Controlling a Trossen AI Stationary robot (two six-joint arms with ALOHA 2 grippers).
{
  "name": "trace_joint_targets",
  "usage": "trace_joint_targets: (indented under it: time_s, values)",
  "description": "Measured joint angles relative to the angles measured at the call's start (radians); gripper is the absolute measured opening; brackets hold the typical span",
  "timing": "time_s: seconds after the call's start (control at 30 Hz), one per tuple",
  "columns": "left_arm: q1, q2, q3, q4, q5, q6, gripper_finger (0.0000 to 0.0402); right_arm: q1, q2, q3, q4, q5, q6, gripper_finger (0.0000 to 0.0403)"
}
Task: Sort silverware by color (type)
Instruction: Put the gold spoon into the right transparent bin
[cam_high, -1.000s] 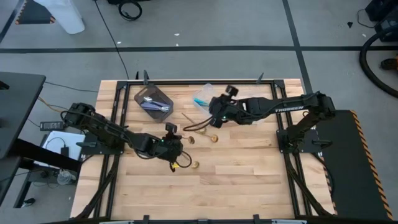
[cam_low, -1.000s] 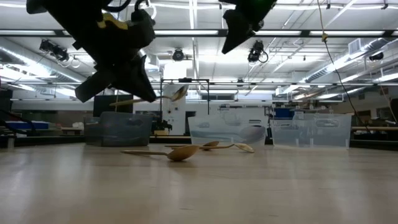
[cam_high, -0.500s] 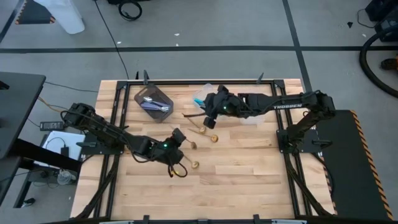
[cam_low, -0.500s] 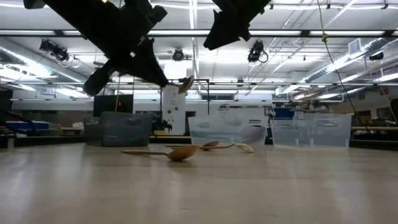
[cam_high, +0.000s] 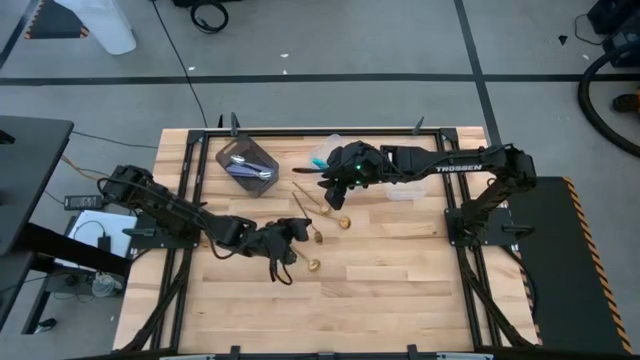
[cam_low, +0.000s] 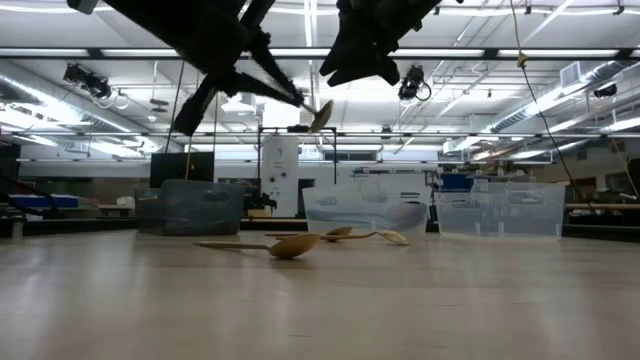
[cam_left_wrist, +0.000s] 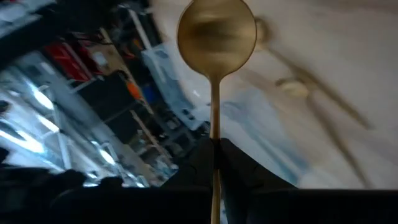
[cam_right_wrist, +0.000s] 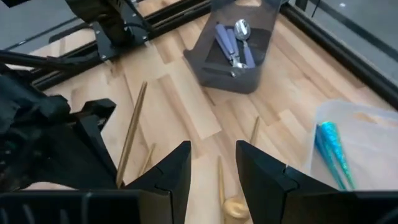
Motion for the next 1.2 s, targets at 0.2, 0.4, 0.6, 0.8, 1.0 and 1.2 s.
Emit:
trace_joint_targets:
  time_s: [0.2,0.4,0.6,0.8,1.0,1.2]
  values:
    - [0.024,0.000,0.000,0.173,0.040,0.174,0.0016,0.021,0.011,-0.003,0.006,0.000,0.027,0.0139]
    - [0.057,-0.001,0.001,0.261,0.080,0.252,0.0016,0.054,0.015,-0.003,0.063,0.006,0.019,0.0154]
    - [0.102,-0.001,0.001,0.274,0.096,0.231,0.0016,0.083,0.015,-0.003,0.074,0.109,-0.014,0.0182]
    - [0.126,-0.001,0.001,0.292,0.123,0.219,0.0016,0.090,0.015,-0.003,0.084,0.111,-0.027,0.0197]
    - [0.127,-0.001,0.000,0.353,0.176,0.286,0.0016,0.090,0.015,-0.003,0.083,0.112,-0.011,0.0189]
    - [0.128,0.000,0.000,0.429,0.192,0.348,0.0016,0.090,0.015,-0.002,0.087,0.110,-0.020,0.0171]
